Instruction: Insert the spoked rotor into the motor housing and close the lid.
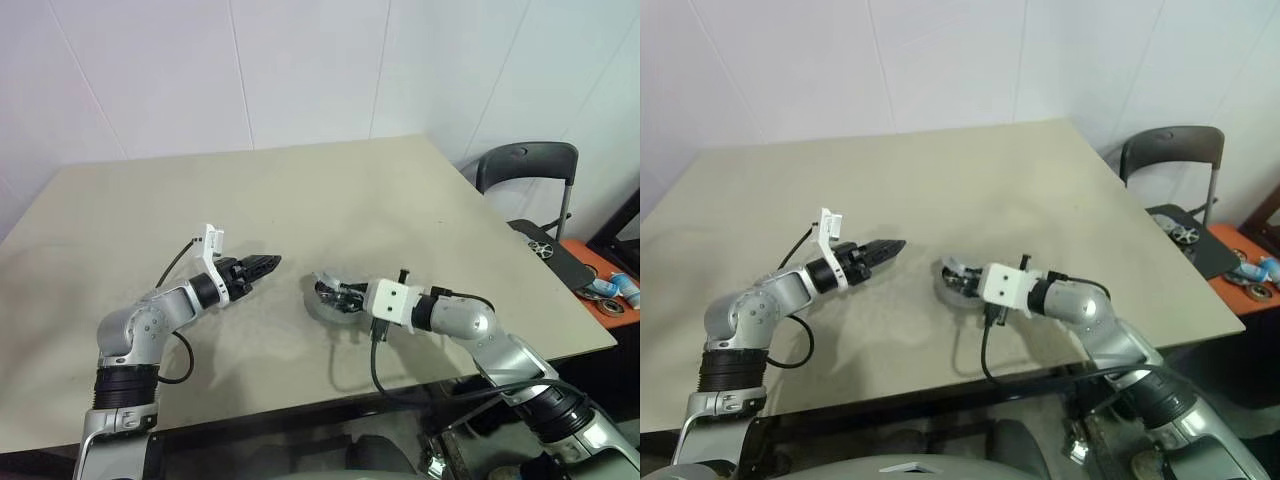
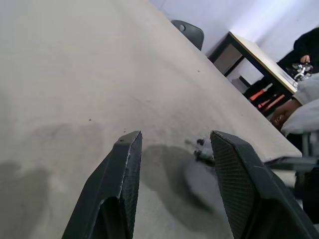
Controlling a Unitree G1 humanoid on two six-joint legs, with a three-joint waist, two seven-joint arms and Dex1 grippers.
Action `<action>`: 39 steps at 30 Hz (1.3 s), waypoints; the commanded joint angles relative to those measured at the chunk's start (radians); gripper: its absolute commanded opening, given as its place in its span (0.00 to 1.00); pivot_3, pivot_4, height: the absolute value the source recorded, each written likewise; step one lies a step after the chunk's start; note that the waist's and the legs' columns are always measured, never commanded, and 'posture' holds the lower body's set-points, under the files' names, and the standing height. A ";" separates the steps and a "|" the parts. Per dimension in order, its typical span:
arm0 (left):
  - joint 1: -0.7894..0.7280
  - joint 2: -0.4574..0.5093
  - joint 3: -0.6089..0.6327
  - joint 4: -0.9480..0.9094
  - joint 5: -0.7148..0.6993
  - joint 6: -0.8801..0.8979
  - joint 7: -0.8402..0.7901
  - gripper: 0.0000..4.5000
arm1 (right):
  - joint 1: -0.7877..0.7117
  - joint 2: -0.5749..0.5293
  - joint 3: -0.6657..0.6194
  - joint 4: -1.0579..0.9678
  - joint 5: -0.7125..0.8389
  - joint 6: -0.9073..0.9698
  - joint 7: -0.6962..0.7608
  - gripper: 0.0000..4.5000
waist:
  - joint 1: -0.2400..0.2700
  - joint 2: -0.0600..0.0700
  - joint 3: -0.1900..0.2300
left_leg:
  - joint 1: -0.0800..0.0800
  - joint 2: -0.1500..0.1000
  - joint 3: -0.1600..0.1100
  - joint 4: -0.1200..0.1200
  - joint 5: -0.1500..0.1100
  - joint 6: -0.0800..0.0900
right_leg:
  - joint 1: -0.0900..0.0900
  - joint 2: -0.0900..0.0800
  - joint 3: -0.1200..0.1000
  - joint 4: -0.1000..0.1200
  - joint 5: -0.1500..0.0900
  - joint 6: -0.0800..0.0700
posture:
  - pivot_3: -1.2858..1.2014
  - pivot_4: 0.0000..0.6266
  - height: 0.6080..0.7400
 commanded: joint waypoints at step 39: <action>-0.044 0.022 0.013 -0.021 -0.009 0.008 -0.019 0.52 | -0.075 0.037 -0.643 0.077 0.824 1.142 0.153 0.31 | 0.021 -0.001 0.008 | -0.019 -0.001 0.000 0.003 -0.001 0.001 | -0.018 -0.002 0.000 0.002 0.005 0.000 | 0.52 0.00 1.00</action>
